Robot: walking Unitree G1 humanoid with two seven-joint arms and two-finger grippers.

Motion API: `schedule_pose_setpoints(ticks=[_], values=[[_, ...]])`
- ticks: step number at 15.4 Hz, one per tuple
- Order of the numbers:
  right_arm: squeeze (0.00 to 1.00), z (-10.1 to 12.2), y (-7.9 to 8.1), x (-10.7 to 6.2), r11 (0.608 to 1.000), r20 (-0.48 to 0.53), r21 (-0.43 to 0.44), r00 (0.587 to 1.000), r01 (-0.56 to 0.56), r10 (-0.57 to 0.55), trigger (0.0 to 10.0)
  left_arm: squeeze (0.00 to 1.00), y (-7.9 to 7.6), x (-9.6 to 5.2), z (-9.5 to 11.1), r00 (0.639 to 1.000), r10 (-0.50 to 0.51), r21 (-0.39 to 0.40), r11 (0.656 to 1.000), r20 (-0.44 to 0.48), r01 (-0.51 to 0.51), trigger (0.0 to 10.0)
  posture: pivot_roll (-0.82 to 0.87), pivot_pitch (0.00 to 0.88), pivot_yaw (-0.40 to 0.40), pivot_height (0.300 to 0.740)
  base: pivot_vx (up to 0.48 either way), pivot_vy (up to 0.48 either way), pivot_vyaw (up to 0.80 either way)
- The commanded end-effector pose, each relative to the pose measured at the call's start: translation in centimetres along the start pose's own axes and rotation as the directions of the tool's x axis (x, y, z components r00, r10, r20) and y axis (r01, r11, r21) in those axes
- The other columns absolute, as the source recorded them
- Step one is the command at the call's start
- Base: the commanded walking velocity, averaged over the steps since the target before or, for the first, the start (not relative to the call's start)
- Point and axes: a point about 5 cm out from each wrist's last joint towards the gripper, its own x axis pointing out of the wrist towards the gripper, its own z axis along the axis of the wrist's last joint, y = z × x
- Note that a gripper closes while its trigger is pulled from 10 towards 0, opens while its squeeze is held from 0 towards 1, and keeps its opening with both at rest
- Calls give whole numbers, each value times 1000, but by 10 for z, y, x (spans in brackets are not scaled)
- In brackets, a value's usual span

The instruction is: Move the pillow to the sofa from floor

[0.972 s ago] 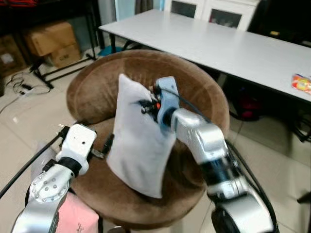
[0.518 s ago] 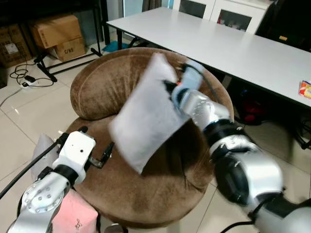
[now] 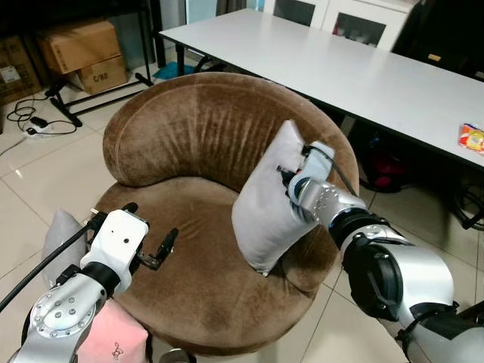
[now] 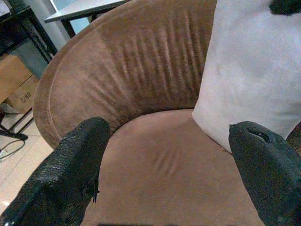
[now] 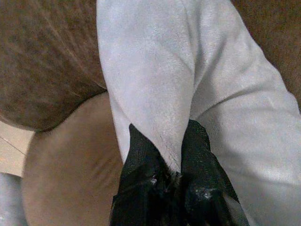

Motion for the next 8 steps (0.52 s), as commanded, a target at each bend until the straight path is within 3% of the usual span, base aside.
schedule_pose_setpoints(ticks=[1,3,8], values=[[0,9,2,-1,1000,32,-27,999,5,-4,10000,0,0,-1,4,1000,-7,11,1000,9,7,10000,137,0,-98,740,0,0,0],[0,17,20,-3,998,49,-42,998,-40,42,10000,0,1,-4,4,1000,6,13,1000,6,-6,10000,166,0,-121,740,0,0,0],[0,44,56,-12,982,87,12,978,-190,188,10000,0,2,-13,8,999,30,11,999,12,-30,10000,172,0,-147,740,0,0,0]])
